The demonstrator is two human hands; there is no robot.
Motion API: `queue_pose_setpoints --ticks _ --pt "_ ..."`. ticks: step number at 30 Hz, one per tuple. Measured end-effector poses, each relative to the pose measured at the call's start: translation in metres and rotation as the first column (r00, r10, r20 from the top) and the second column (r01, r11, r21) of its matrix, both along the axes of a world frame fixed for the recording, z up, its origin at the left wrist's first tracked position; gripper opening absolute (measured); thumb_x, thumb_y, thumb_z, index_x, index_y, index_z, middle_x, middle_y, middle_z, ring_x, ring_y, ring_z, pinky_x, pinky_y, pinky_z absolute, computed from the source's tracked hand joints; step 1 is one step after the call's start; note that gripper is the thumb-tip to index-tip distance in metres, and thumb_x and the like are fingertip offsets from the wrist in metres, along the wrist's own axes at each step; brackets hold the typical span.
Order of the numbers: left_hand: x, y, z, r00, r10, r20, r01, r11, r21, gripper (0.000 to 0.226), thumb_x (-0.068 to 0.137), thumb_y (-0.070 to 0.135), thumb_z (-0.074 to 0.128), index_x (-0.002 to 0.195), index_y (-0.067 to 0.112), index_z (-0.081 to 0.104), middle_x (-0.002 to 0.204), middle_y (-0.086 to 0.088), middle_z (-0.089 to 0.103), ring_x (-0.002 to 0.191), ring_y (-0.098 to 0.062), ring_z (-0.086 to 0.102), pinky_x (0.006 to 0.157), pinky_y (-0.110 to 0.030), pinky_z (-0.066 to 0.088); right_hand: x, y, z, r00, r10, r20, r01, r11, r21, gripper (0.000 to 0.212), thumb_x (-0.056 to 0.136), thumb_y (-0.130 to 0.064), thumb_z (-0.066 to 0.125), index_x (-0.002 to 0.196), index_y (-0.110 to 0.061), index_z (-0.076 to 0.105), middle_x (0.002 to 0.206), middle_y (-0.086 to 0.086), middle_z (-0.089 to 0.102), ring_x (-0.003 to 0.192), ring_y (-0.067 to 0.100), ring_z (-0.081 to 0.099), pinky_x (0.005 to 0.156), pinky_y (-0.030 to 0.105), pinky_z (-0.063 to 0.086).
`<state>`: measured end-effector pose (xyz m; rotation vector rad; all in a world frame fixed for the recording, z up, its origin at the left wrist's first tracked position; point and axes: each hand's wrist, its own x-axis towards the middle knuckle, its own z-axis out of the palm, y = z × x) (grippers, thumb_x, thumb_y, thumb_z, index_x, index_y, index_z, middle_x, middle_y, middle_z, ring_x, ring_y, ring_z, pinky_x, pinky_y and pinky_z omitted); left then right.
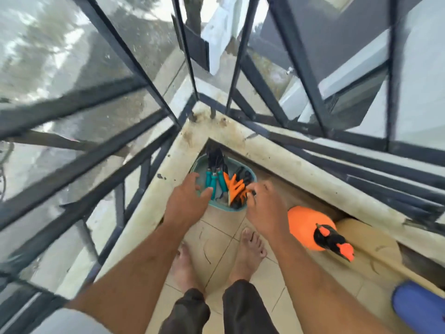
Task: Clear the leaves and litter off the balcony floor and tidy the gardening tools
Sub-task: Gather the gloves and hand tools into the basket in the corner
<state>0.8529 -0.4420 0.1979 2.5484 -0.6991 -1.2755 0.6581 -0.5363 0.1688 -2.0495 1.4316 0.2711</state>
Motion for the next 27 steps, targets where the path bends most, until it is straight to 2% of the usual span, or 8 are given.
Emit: queue_pose_setpoints --ticks 2,6,9,13,17,21,23,27 --pt "-0.015 0.000 0.038 1.000 -0.020 -0.018 0.019 0.999 -0.040 0.054 0.103 0.052 0.061 0.147 0.022 0.054 0.138 -0.002 0.067 0.122 -0.025 0.063 0.096 -0.034 0.046 0.008 0.015 0.031 0.999 -0.010 0.032 0.009 1.000 0.020 0.020 0.101 -0.034 0.050 0.116 -0.031 0.063 0.114 -0.005 0.057 0.108 0.022 0.058 0.089 0.046 0.053" --pt "-0.018 -0.007 0.136 0.999 -0.022 -0.038 0.018 0.996 -0.091 0.043 0.099 0.060 0.061 0.113 0.020 0.067 0.104 0.005 0.066 0.096 -0.023 0.064 0.084 -0.035 0.048 0.038 0.021 0.126 0.999 -0.048 0.024 0.045 0.993 0.109 0.031 0.104 -0.035 0.041 0.130 -0.029 0.057 0.125 -0.001 0.060 0.117 0.025 0.057 0.094 0.047 0.051" --pt "-0.002 -0.001 0.252 0.998 -0.049 0.046 0.054 0.990 -0.130 0.050 0.093 0.075 0.054 0.098 0.026 0.064 0.095 0.006 0.068 0.092 -0.020 0.066 0.082 -0.039 0.053 0.058 0.020 0.257 0.994 -0.098 0.042 0.091 0.987 0.135 0.041 0.103 -0.040 0.036 0.138 -0.029 0.054 0.137 0.002 0.059 0.125 0.029 0.058 0.100 0.048 0.050" --pt "-0.004 0.005 0.354 0.994 -0.083 0.072 0.097 0.970 -0.224 0.066 0.091 0.078 0.045 0.100 0.017 0.069 0.098 -0.005 0.072 0.095 -0.027 0.068 0.086 -0.047 0.056 0.056 0.013 0.361 0.995 -0.053 0.088 0.044 0.994 0.101 0.042 0.104 -0.041 0.039 0.140 -0.025 0.054 0.140 0.007 0.059 0.130 0.031 0.056 0.107 0.047 0.047" --pt "-0.020 0.041 0.416 0.987 -0.113 0.118 0.135 0.969 -0.206 0.077 0.093 0.083 0.036 0.129 0.023 0.068 0.132 -0.004 0.067 0.128 -0.027 0.060 0.108 -0.046 0.048 0.039 0.032 0.430 0.993 0.088 0.083 -0.093 0.994 0.061 0.055 0.100 -0.056 0.035 0.141 -0.024 0.054 0.141 0.004 0.061 0.130 0.028 0.056 0.106 0.045 0.047" --pt "-0.039 0.069 0.452 0.994 -0.038 0.101 0.053 0.987 -0.155 0.056 0.101 0.076 0.040 0.077 0.027 0.053 0.093 -0.005 0.067 0.102 -0.032 0.066 0.084 -0.041 0.046 0.017 0.050 0.472 0.963 0.258 0.080 -0.264 0.962 0.073 0.060 0.100 -0.064 0.034 0.140 -0.023 0.053 0.141 0.001 0.060 0.128 0.027 0.057 0.102 0.042 0.047" --pt "-0.049 0.079 0.469 0.997 0.054 0.048 -0.045 0.983 -0.177 0.057 0.101 0.074 0.042 0.084 0.025 0.064 0.095 -0.004 0.069 0.105 -0.031 0.067 0.084 -0.039 0.045 0.010 0.053 0.482 0.945 0.316 0.084 -0.324 0.939 0.116 0.065 0.097 -0.069 0.031 0.143 -0.026 0.051 0.145 -0.001 0.059 0.130 0.024 0.057 0.105 0.041 0.048" --pt "-0.065 0.109 0.484 0.981 0.195 0.015 -0.188 0.962 -0.198 0.095 0.090 0.094 0.031 0.114 0.011 0.071 0.119 -0.010 0.072 0.120 -0.032 0.064 0.103 -0.041 0.048 0.009 0.055 0.490 0.880 0.470 0.072 -0.475 0.866 0.153 0.062 0.096 -0.069 0.034 0.137 -0.027 0.052 0.137 0.001 0.062 0.127 0.027 0.059 0.103 0.042 0.049"
